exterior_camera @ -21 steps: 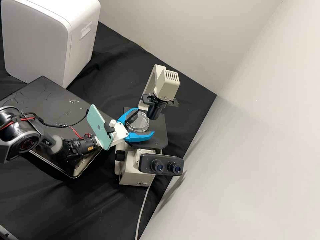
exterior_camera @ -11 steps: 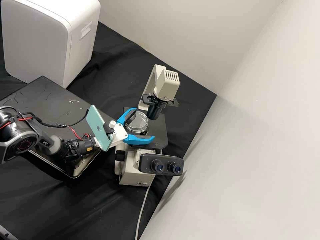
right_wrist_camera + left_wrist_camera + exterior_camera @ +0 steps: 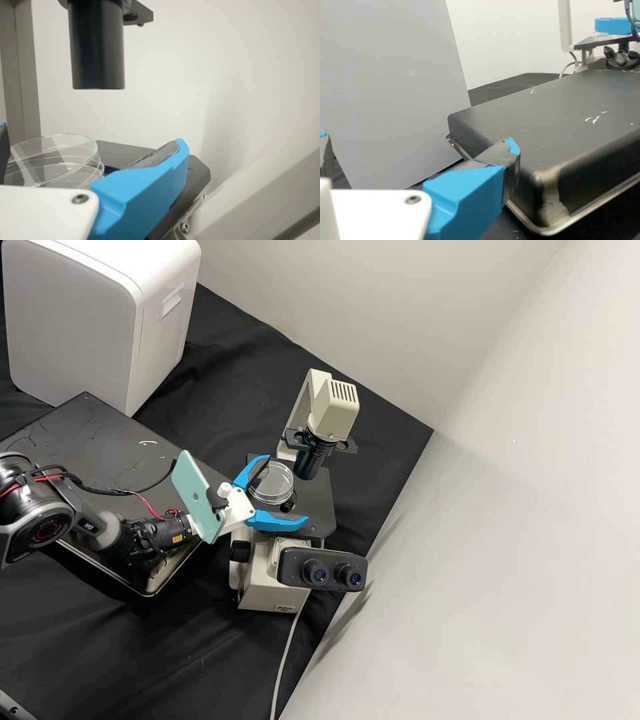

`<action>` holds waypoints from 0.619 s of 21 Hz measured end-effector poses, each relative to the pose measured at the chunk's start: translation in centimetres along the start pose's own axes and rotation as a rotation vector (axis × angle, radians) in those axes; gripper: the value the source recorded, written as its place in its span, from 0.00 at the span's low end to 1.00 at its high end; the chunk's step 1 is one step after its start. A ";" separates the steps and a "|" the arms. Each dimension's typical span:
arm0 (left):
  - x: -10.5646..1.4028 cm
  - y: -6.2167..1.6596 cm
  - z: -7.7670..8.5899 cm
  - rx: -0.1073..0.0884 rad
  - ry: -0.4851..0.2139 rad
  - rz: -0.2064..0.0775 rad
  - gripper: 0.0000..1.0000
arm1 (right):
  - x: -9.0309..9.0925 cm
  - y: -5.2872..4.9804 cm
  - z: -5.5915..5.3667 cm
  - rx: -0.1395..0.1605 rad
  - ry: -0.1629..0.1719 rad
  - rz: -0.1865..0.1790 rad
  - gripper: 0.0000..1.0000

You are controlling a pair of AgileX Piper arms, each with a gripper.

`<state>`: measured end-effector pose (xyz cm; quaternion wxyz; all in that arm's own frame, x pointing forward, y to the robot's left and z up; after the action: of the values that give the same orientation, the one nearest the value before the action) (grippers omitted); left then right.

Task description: Place the petri dish on the bench

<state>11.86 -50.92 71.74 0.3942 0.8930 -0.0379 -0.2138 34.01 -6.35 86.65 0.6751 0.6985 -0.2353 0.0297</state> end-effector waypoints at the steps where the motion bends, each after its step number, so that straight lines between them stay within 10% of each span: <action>1: 0.0 0.00 0.0 0.000 0.000 0.000 1.00 | 0.0 0.0 0.0 0.000 0.000 0.000 1.00; 13: 0.1 -0.15 0.0 0.005 0.001 -0.007 1.00 | -1.6 2.6 0.4 0.053 0.029 -0.070 1.00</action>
<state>11.89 -50.85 71.60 0.3910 0.8943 -0.0350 -0.2147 31.47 -6.23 88.47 0.6602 0.7236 -0.2001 0.0223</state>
